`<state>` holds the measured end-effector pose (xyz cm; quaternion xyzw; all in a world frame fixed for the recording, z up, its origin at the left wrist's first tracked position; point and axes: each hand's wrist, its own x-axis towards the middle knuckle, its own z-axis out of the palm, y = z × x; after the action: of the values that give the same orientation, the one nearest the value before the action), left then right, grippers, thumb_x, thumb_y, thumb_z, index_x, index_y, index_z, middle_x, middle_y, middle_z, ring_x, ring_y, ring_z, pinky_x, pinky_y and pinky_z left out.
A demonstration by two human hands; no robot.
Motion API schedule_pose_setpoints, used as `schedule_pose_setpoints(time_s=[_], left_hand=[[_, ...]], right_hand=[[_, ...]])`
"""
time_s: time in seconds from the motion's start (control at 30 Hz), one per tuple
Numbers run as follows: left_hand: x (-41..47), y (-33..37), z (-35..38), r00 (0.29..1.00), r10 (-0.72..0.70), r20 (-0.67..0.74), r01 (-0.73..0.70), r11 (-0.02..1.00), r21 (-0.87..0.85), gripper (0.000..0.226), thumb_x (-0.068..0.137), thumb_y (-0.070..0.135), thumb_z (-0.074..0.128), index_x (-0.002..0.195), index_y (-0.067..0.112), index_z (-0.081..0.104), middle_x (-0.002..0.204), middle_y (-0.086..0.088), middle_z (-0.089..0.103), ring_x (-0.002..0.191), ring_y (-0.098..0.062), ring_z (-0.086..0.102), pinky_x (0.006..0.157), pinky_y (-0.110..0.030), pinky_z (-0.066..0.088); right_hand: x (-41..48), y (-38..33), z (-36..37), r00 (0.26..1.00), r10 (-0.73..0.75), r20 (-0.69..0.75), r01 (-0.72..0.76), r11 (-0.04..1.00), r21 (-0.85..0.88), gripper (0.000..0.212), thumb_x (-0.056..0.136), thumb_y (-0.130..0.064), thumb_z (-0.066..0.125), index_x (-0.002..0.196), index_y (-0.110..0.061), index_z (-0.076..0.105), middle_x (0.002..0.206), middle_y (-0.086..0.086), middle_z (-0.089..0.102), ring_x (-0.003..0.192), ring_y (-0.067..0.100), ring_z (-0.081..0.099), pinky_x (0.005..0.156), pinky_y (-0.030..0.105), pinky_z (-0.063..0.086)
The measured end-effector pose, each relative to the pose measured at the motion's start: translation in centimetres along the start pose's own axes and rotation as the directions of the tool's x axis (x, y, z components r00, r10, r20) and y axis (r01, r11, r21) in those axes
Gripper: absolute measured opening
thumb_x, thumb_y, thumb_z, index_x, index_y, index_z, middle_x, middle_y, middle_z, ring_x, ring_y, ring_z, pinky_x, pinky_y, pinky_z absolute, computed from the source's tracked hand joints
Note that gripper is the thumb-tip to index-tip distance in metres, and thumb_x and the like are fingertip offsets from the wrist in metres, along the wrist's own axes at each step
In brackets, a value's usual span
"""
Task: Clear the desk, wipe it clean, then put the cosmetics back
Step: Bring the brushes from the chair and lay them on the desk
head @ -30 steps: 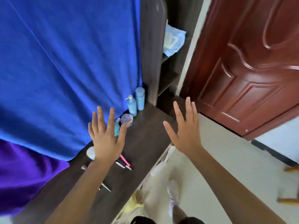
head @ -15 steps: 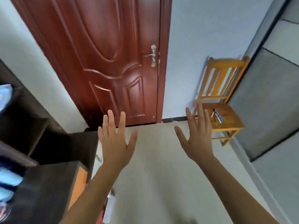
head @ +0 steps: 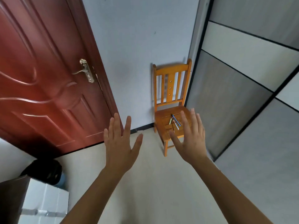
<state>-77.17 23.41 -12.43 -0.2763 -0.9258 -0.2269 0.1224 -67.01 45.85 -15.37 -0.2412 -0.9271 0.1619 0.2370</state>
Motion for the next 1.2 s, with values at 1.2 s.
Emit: schedule_pose_setpoints(time_s=[1.2], left_hand=[[41.8, 11.4, 41.8, 0.788, -0.239, 0.568, 0.211, 0.971, 0.116, 0.075, 0.094, 0.07, 0.029, 0.156, 0.035, 0.008, 0.166, 0.005, 0.005, 0.151, -0.027, 0.017, 0.118, -0.055, 0.021]], right_hand=[[42.7, 34.7, 23.5, 0.826, 0.263, 0.499, -0.222, 0.965, -0.141, 0.067, 0.096, -0.06, 0.047, 0.151, -0.035, 0.019, 0.156, 0.001, 0.036, 0.141, 0.028, 0.038, 0.108, 0.05, 0.041]])
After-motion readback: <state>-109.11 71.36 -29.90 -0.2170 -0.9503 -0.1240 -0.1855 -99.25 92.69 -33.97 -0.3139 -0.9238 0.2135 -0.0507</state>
